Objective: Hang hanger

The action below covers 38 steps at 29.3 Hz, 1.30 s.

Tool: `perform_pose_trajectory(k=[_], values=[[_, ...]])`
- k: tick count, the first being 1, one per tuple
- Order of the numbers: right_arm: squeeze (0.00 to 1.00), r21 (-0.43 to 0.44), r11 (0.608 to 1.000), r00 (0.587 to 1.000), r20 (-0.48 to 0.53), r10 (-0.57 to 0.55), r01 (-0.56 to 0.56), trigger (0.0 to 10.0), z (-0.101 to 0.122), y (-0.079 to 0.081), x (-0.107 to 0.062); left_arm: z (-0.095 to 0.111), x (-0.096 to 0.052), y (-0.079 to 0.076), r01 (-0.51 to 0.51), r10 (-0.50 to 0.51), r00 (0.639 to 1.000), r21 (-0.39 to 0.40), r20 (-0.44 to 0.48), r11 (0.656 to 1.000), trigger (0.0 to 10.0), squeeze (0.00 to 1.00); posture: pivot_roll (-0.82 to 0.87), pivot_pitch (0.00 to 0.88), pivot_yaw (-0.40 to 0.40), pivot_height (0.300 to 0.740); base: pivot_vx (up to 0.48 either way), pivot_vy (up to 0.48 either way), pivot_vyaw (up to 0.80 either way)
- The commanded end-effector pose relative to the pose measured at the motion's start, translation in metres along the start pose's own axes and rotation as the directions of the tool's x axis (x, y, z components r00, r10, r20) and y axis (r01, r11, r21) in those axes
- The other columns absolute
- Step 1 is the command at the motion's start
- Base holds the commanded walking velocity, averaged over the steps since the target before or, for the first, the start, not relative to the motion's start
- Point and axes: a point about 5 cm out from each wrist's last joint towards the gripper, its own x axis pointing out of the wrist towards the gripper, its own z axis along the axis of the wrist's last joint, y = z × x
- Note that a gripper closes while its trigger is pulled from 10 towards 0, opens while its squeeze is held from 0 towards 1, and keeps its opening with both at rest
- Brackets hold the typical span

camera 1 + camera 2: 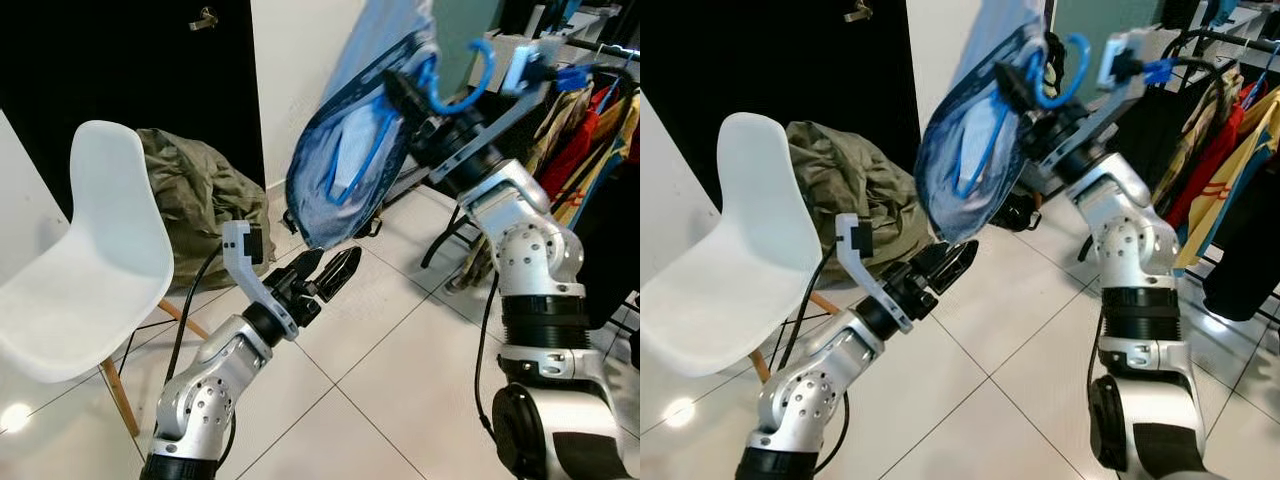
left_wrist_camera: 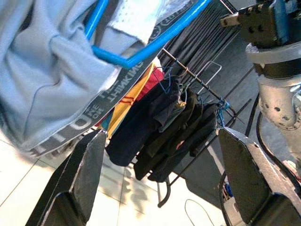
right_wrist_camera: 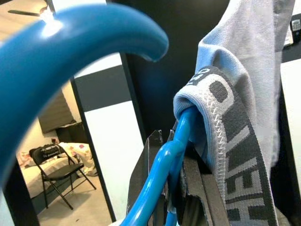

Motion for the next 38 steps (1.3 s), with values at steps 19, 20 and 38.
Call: perform_pose_trajectory(k=[19,20,38], values=[[0.0,0.087,0.976,0.963,0.198,0.181,-0.201,10.0,0.052,0.035,0.005,-0.003,-0.002,0.023,-0.182,0.176,0.983,0.222,0.043,0.958,10.0,0.0,-0.04,0.094,0.004,0.74,0.0,0.0,0.0],[0.0,0.087,0.976,0.963,0.198,0.181,-0.201,10.0,0.052,0.035,0.005,-0.003,-0.002,0.023,-0.182,0.176,0.983,0.222,0.043,0.958,10.0,0.0,-0.04,0.094,0.004,0.74,0.0,0.0,0.0],[0.0,0.094,0.967,0.957,0.194,0.216,-0.237,10.0,0.054,0.046,0.004,0.033,-0.01,0.042,-0.275,0.245,0.944,0.116,0.22,0.954,10.0,0.0,-0.04,0.089,0.008,0.74,0.0,0.0,0.0]])
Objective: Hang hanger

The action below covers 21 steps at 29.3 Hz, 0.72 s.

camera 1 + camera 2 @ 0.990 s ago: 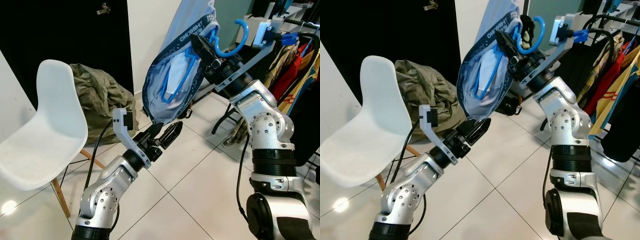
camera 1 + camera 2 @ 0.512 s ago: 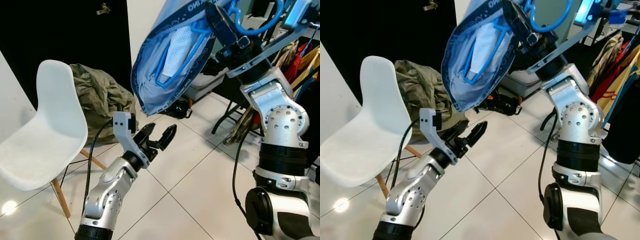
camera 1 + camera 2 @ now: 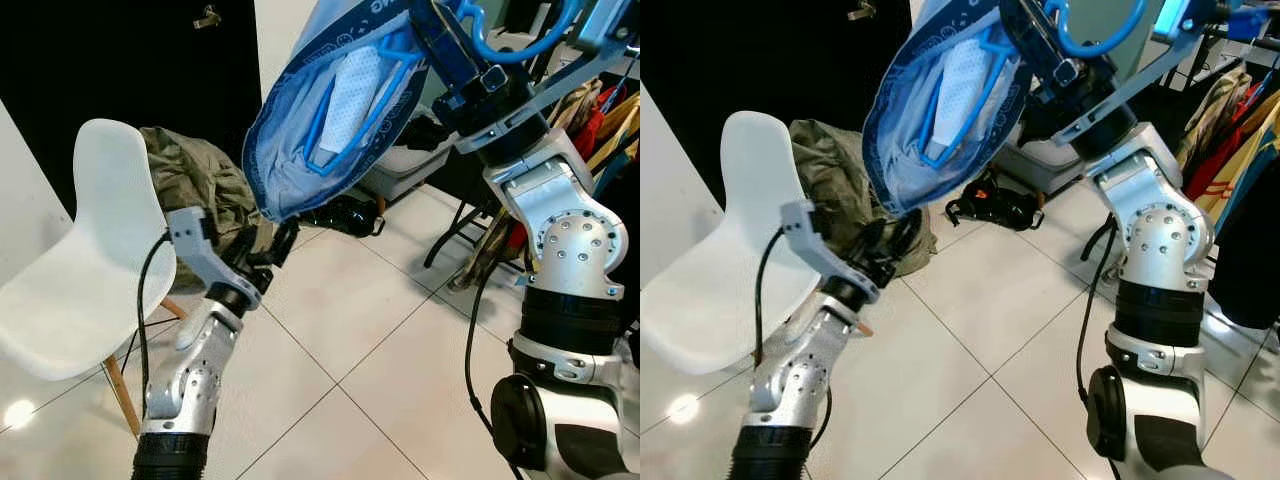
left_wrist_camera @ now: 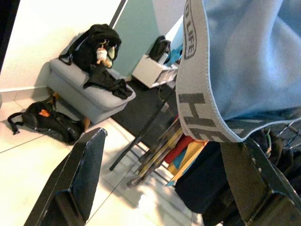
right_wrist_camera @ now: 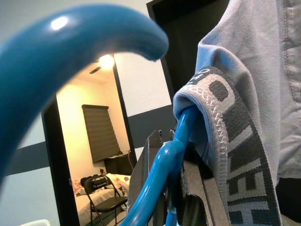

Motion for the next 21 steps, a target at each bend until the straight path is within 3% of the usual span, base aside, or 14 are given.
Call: perform_pose_trajectory(k=[1,6,9,11,20,21], values=[[0.0,0.0,0.999,0.999,0.008,0.033,-0.033,10.0,0.002,0.007,0.002,0.0,0.0,-0.004,0.039,-0.039,0.999,-0.022,-0.001,0.999,10.0,0.0,-0.05,0.089,0.009,0.74,0.0,0.0,0.0],[0.0,-0.002,1.0,1.0,0.005,0.027,-0.027,10.0,0.002,0.006,0.001,-0.001,-0.003,-0.011,0.099,-0.099,0.995,-0.045,-0.009,0.994,10.0,0.0,-0.04,0.089,0.008,0.74,0.0,0.0,0.0],[0.0,-0.008,1.0,1.0,0.0,0.008,-0.008,10.0,0.002,0.003,-0.001,-0.007,-0.013,-0.024,0.247,-0.252,0.966,-0.077,-0.065,0.966,10.0,0.0,-0.05,0.09,0.008,0.74,0.0,0.0,0.0],[0.0,-0.008,1.0,1.0,-0.001,0.004,-0.004,10.0,0.002,0.003,-0.001,-0.007,-0.018,-0.026,0.286,-0.293,0.953,-0.086,-0.082,0.954,10.0,0.0,-0.05,0.091,0.009,0.74,0.0,0.0,0.0],[0.0,-0.01,1.0,1.0,-0.002,0.0,0.0,10.0,0.002,0.002,-0.002,-0.003,-0.024,-0.021,0.279,-0.287,0.954,-0.097,-0.083,0.956,10.0,0.0,-0.04,0.094,0.008,0.74,0.0,0.0,0.0],[0.0,-0.009,1.0,1.0,-0.002,0.002,-0.002,10.0,0.002,0.002,-0.001,-0.002,-0.021,-0.015,0.232,-0.24,0.968,-0.105,-0.069,0.967,10.0,0.0,-0.04,0.094,0.007,0.74,0.0,0.0,0.0]])
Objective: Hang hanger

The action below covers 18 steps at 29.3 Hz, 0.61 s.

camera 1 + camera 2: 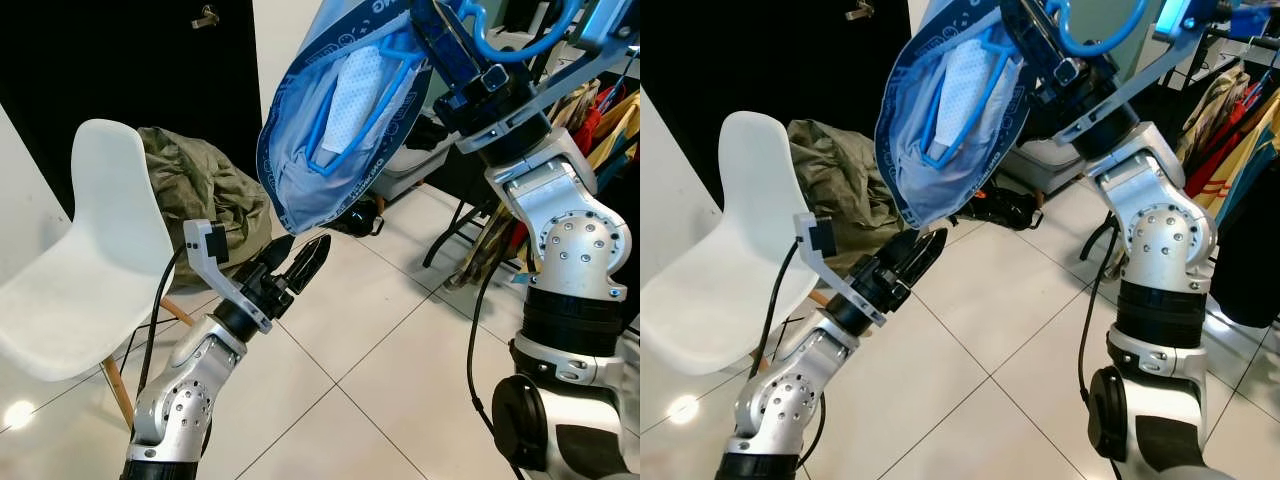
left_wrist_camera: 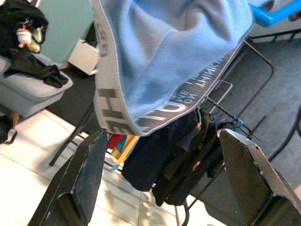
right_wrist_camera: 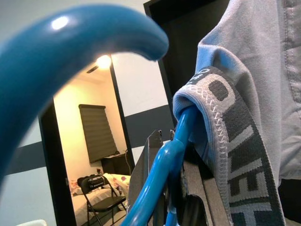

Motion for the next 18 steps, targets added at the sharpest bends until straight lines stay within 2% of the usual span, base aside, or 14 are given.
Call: perform_pose_trajectory(k=[1,5,6,7,8,13,18], values=[[0.0,-0.003,1.0,1.0,0.003,0.014,-0.014,10.0,0.002,0.003,0.0,0.002,-0.003,0.009,-0.063,0.063,0.998,-0.02,0.014,0.998,10.0,0.0,-0.04,0.095,0.008,0.74,0.0,0.0,0.0],[0.0,-0.003,1.0,1.0,0.002,0.017,-0.017,10.0,0.002,0.003,0.0,0.003,-0.003,0.014,-0.1,0.101,0.995,-0.034,0.023,0.994,10.0,0.0,-0.04,0.095,0.008,0.74,0.0,0.0,0.0],[0.0,-0.004,1.0,1.0,0.002,0.018,-0.018,10.0,0.002,0.003,0.0,0.0,-0.002,0.019,-0.152,0.152,0.988,-0.043,0.012,0.987,10.0,0.0,-0.05,0.095,0.009,0.74,0.0,0.0,0.0],[0.0,-0.007,1.0,1.0,0.0,0.019,-0.019,10.0,0.002,0.004,0.0,-0.003,-0.002,0.023,-0.189,0.189,0.982,-0.057,-0.007,0.98,10.0,0.47,-0.05,0.097,0.011,0.74,0.0,0.0,0.0],[0.0,-0.009,1.0,1.0,-0.001,0.019,-0.019,10.0,0.002,0.004,0.0,-0.006,-0.003,0.024,-0.202,0.201,0.979,-0.077,-0.019,0.976,10.0,1.0,-0.05,0.097,0.011,0.74,0.0,0.0,0.0],[0.0,-0.011,1.0,1.0,-0.002,0.016,-0.016,10.0,0.003,0.003,0.0,-0.004,-0.005,0.026,-0.224,0.223,0.975,-0.1,-0.025,0.969,10.0,1.0,-0.04,0.098,0.009,0.74,0.0,0.0,0.0],[0.0,-0.008,1.0,1.0,0.0,0.021,-0.021,10.0,0.003,0.004,0.0,0.006,-0.001,0.021,-0.183,0.19,0.981,-0.151,0.036,0.971,10.0,1.0,-0.04,0.098,0.009,0.74,0.0,0.0,0.0]])
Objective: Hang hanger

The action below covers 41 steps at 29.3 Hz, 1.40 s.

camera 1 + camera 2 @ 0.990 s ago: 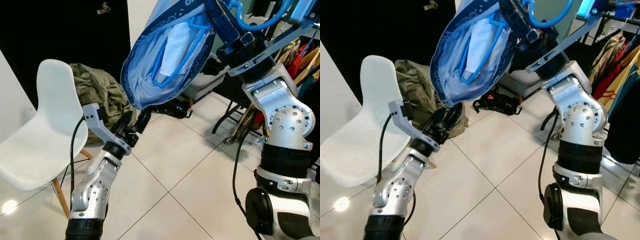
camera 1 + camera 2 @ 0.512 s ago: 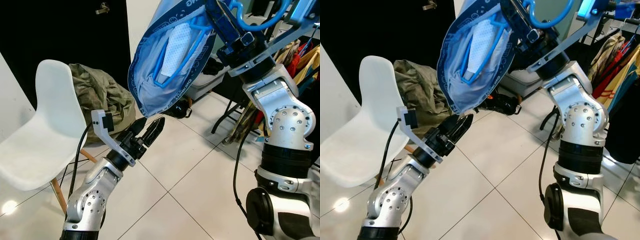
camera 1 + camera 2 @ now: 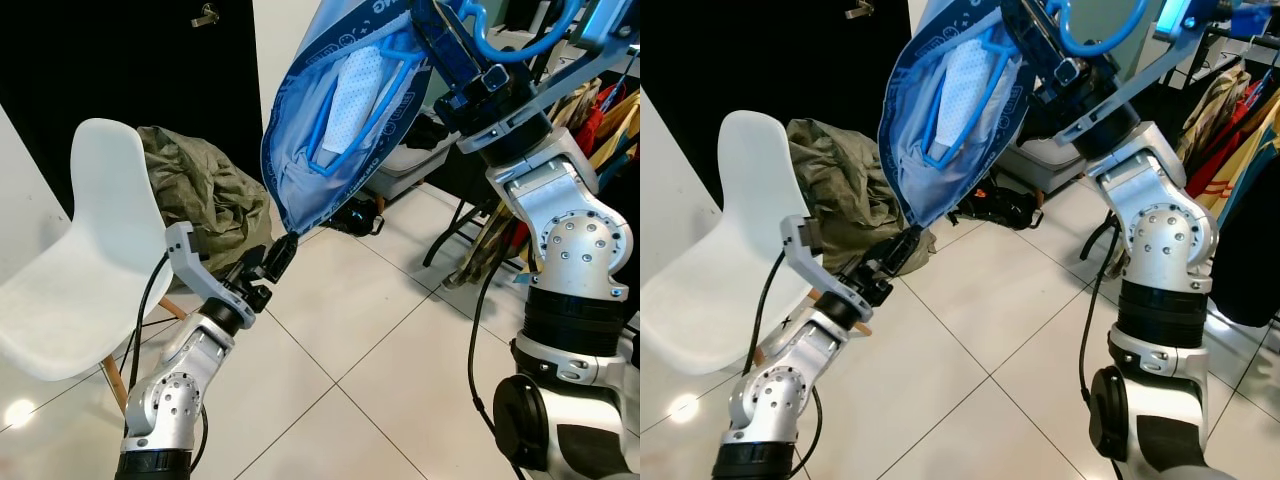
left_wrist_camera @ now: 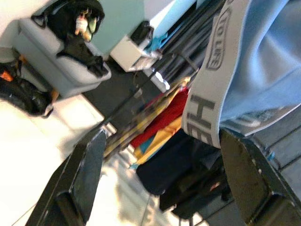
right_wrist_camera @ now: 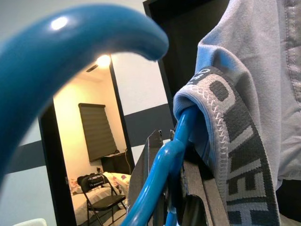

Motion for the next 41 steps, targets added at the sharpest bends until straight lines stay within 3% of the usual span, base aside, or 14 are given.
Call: perform_pose_trajectory(k=[1,3,4,5,6,12,13,14,15,26,39,41], values=[[0.0,-0.005,1.0,1.0,0.004,0.022,-0.022,10.0,0.002,0.004,0.001,0.004,0.002,-0.005,0.024,-0.024,1.0,-0.021,0.02,0.999,10.0,1.0,-0.04,0.098,0.009,0.74,0.0,0.0,0.0],[0.0,-0.005,1.0,1.0,0.002,0.022,-0.022,10.0,0.001,0.004,0.001,0.006,0.004,-0.009,0.033,-0.032,0.999,-0.024,0.026,0.999,10.0,1.0,-0.04,0.099,0.008,0.74,0.0,0.0,0.0],[0.0,-0.005,1.0,1.0,0.001,0.022,-0.022,10.0,0.001,0.004,0.001,0.006,0.004,-0.009,0.033,-0.032,0.999,-0.022,0.025,0.999,10.0,0.29,-0.04,0.099,0.008,0.74,0.0,0.0,0.0],[0.0,-0.005,1.0,1.0,0.001,0.022,-0.022,10.0,0.001,0.004,0.001,0.006,0.004,-0.009,0.033,-0.032,0.999,-0.022,0.025,0.999,10.0,0.29,-0.04,0.099,0.008,0.74,0.0,0.0,0.0],[0.0,-0.004,1.0,1.0,0.0,0.022,-0.022,10.0,0.001,0.005,0.001,0.006,0.005,-0.011,0.035,-0.035,0.999,-0.016,0.022,0.999,10.0,0.0,-0.04,0.099,0.008,0.74,0.0,0.0,0.0],[0.0,-0.004,1.0,1.0,-0.002,0.021,-0.022,10.0,0.0,0.005,0.001,0.006,0.009,-0.019,0.065,-0.065,0.998,0.003,0.005,0.998,10.0,0.0,-0.04,0.099,0.008,0.74,0.0,0.0,0.0],[0.0,-0.004,1.0,1.0,-0.002,0.022,-0.022,10.0,0.0,0.005,0.001,0.004,0.009,-0.021,0.075,-0.075,0.997,0.008,-0.009,0.997,6.9,0.0,-0.04,0.099,0.008,0.74,0.0,0.0,0.0],[0.0,-0.005,1.0,1.0,-0.002,0.022,-0.022,10.0,0.0,0.005,0.001,0.003,0.01,-0.022,0.08,-0.08,0.997,0.01,-0.019,0.997,6.9,0.0,-0.04,0.099,0.008,0.74,0.0,0.0,0.0],[0.0,-0.005,1.0,1.0,-0.001,0.022,-0.022,10.0,0.0,0.005,0.001,0.001,0.009,-0.022,0.077,-0.077,0.997,0.011,-0.026,0.997,0.0,0.0,-0.04,0.099,0.009,0.74,0.0,0.0,0.0],[0.0,-0.006,1.0,1.0,0.005,0.023,-0.023,10.0,0.001,0.006,0.002,-0.004,0.01,-0.022,0.062,-0.06,0.996,0.032,-0.062,0.998,0.0,0.0,-0.04,0.099,0.011,0.74,0.0,0.0,0.0],[0.0,-0.007,1.0,1.0,-0.001,0.031,-0.031,10.0,-0.001,0.008,0.002,0.001,0.013,-0.016,0.008,-0.005,0.999,0.068,-0.045,0.998,0.0,0.0,-0.05,0.092,0.014,0.74,0.0,0.0,0.0],[0.0,-0.077,0.997,0.997,-0.068,-0.029,0.023,10.0,-0.011,0.002,0.001,0.009,0.015,-0.019,0.011,-0.01,1.0,0.083,-0.018,0.996,0.0,0.0,-0.05,0.092,0.013,0.74,0.0,0.0,0.0]])
